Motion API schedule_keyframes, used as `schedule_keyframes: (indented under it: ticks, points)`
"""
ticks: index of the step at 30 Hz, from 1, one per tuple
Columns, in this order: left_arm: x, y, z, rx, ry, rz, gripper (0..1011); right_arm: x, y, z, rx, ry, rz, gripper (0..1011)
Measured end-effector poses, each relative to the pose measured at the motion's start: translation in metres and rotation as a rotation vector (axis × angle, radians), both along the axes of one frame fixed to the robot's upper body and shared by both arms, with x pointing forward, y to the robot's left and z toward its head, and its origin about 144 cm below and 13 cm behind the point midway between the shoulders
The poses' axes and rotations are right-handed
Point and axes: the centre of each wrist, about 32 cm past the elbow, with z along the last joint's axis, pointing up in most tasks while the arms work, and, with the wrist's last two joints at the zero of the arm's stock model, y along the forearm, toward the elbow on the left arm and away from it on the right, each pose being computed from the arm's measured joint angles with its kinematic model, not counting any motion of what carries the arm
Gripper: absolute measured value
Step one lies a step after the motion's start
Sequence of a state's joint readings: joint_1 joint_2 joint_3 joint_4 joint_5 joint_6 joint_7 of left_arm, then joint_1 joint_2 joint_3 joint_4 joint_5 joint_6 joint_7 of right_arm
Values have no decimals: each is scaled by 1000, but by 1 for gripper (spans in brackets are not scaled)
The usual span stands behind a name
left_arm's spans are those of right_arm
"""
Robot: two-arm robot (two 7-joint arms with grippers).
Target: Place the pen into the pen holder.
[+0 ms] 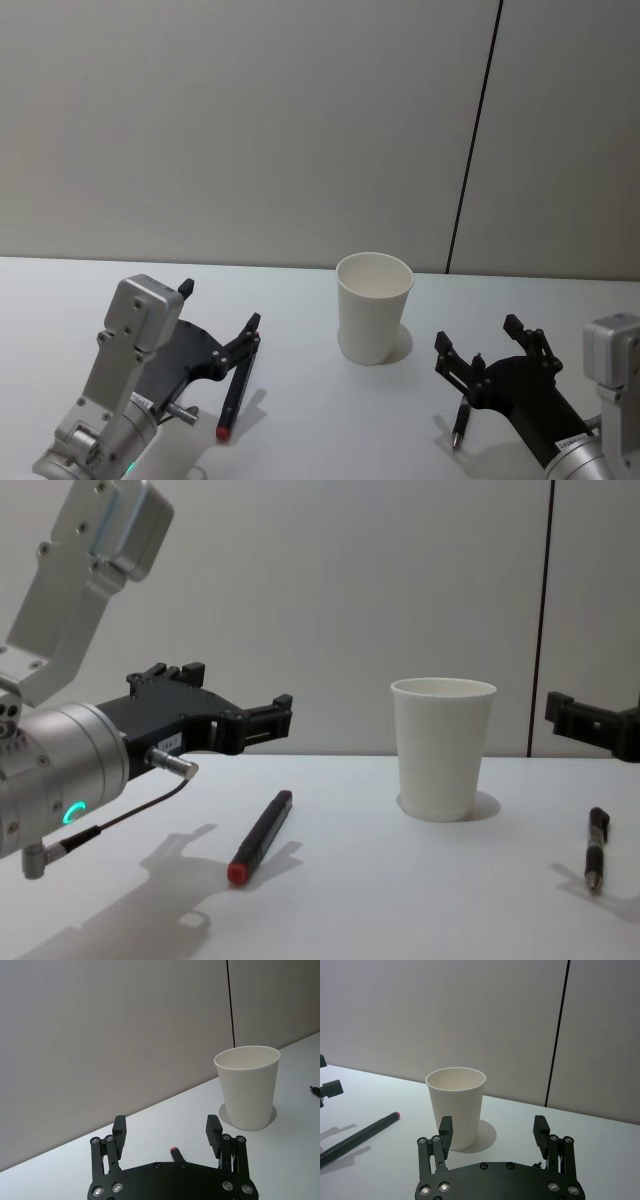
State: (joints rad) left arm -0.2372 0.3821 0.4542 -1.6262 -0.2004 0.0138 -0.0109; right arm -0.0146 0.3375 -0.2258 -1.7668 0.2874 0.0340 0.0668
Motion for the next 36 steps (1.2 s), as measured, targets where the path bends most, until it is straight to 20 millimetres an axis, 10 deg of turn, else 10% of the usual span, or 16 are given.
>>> schedule_keyframes:
  ticks: [36]
  points:
    - [0, 0, 0, 0, 0, 0, 1002, 0, 0, 0, 0, 0, 0, 1001]
